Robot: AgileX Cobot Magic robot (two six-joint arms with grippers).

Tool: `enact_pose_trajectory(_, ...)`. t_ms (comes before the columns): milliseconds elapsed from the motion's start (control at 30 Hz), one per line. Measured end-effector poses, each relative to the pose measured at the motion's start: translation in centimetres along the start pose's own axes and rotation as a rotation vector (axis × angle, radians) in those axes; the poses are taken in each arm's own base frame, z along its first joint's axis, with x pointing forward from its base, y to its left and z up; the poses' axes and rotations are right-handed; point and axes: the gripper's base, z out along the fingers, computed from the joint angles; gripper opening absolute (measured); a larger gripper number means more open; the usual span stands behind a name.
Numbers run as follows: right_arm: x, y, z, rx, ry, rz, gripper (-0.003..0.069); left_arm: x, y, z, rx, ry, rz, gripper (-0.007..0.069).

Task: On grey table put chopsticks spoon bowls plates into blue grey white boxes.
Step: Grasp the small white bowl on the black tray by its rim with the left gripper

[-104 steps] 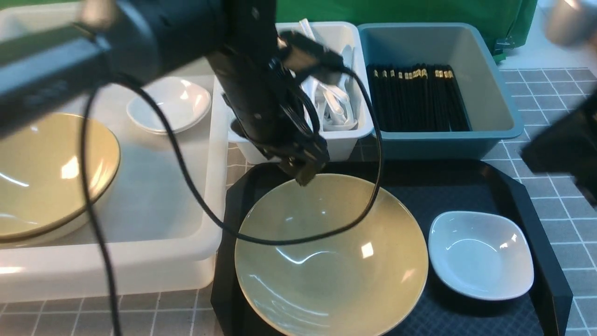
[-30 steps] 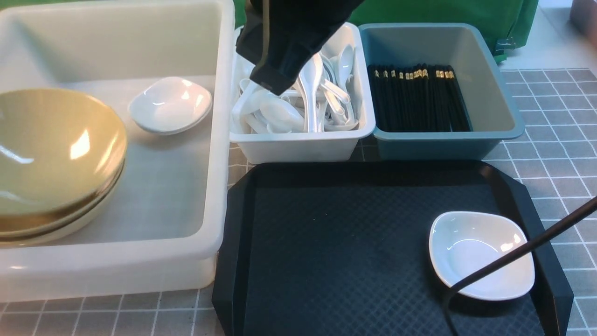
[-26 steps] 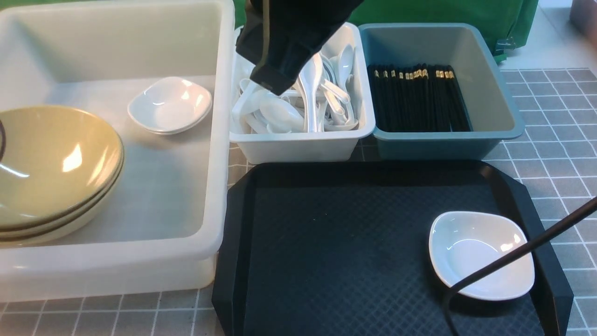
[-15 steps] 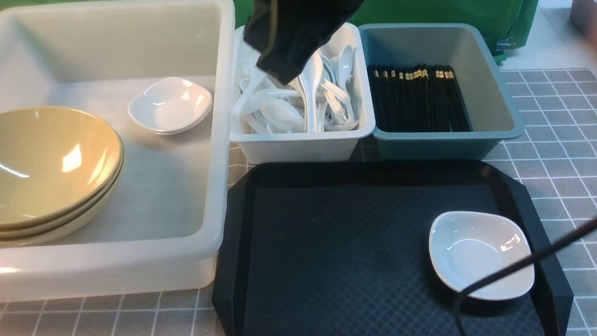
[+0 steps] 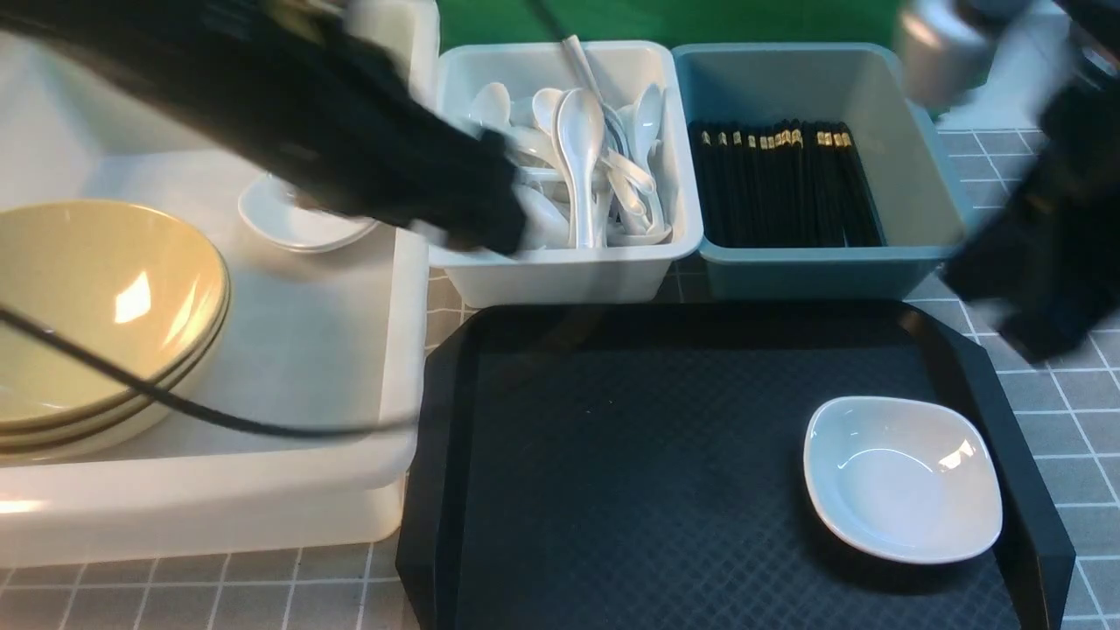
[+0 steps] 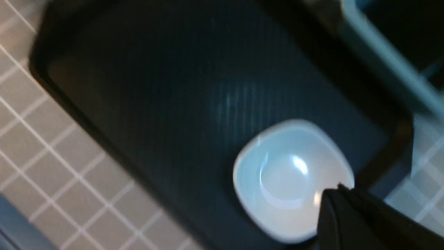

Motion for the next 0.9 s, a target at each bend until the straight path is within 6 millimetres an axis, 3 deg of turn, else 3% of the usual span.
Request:
enact_pose_trajectory(33,0.5,-0.1,-0.1,0.004,0.003,0.013,0.0034,0.0,-0.6,0.3,0.01,0.005,0.014,0.0535)
enact_pose_trajectory(67,2.8,-0.4,-0.6,0.024,0.006,0.067,0.0034,0.1,-2.9,3.4,0.056,0.041,0.058,0.0534)
enact_pose_trajectory(133,4.9,-0.4,-1.1,0.042,-0.003,0.107,0.0034,0.4,-4.5,6.1,0.091,0.068,0.073,0.0534)
enact_pose_trajectory(167,5.4,-0.4,-1.5,0.047,-0.015,0.114,0.0034,0.4,-4.9,6.3,0.099,0.064,0.075,0.0534)
enact_pose_trajectory(333,8.7,0.2,-3.7,0.076,-0.098,0.154,0.0034,1.0,-7.7,11.9,0.164,0.068,0.056,0.0534)
enact_pose_trajectory(367,8.8,0.2,-3.8,0.077,-0.101,0.157,0.0034,1.0,-7.8,12.1,0.167,0.063,0.054,0.0534)
enact_pose_trajectory(433,9.7,0.4,-4.7,0.085,-0.14,0.165,0.0034,1.2,-8.5,14.9,0.178,0.076,0.036,0.0532)
enact_pose_trajectory(533,9.8,0.5,-4.9,0.087,-0.147,0.167,0.0034,0.6,-9.0,17.5,0.192,0.094,0.02,0.0531)
enact_pose_trajectory(900,9.8,0.5,-4.9,0.089,-0.145,0.14,0.0034,-1.8,-10.0,23.3,0.216,0.14,0.049,0.0528)
